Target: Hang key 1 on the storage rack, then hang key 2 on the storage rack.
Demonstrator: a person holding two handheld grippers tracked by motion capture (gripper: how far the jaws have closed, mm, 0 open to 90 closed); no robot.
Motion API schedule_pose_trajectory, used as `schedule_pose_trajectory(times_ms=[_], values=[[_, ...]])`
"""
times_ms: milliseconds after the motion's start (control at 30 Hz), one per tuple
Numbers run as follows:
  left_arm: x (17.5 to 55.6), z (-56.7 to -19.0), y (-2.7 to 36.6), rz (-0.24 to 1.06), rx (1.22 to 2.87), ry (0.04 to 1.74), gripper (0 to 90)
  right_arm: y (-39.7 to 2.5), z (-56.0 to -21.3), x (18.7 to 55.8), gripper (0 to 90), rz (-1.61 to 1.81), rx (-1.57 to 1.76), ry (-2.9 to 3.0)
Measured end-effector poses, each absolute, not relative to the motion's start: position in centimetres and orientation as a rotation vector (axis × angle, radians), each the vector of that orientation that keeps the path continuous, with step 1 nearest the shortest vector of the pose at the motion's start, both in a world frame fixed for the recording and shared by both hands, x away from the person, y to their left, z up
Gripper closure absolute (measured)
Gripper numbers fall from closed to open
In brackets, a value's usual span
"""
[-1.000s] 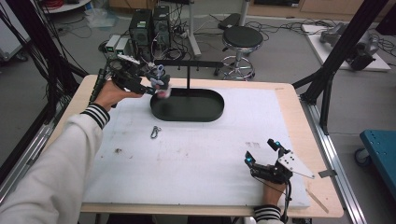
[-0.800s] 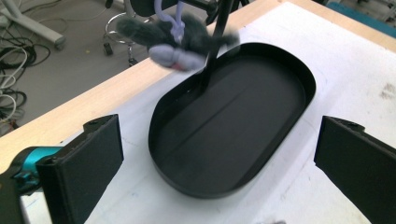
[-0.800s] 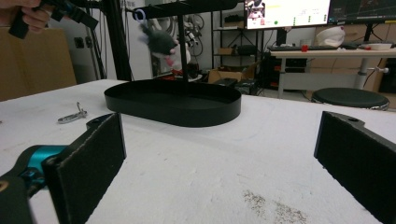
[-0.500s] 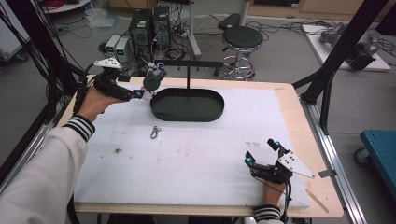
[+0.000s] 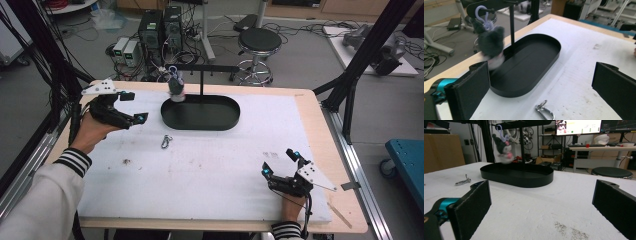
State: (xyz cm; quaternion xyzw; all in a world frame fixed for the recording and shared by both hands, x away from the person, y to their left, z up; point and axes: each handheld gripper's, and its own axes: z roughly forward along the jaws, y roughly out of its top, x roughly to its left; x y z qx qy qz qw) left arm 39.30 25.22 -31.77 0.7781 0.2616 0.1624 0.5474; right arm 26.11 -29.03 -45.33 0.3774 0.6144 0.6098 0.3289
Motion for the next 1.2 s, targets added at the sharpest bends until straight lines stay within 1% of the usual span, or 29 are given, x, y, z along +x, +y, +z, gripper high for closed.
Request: schedule_pose_trajectory(times_ms=[267, 533, 833, 1033, 1200], values=[[37.4, -33.7, 26.6, 0.383, 1.823, 0.582, 2.2, -29.0, -45.3, 26.1, 1.3, 1.599, 0.991, 1.606], [36.2, -34.1, 27.1, 0.39, 1.807, 0.536, 2.2, -29.0, -45.3, 26.1, 1.3, 1.596, 0.989, 1.606], [35.9, -35.0, 27.4, 0.378, 1.805, 0.523, 2.2, -29.0, -45.3, 26.1, 1.3, 1.595, 0.989, 1.605], [36.1, -34.9, 27.8, 0.387, 1.79, 0.526, 2.2, -29.1, -45.3, 26.2, 1.3, 1.596, 0.991, 1.61], [36.0, -34.9, 27.4, 0.387, 1.808, 0.512, 2.2, -29.0, -45.3, 26.1, 1.3, 1.592, 0.991, 1.609]])
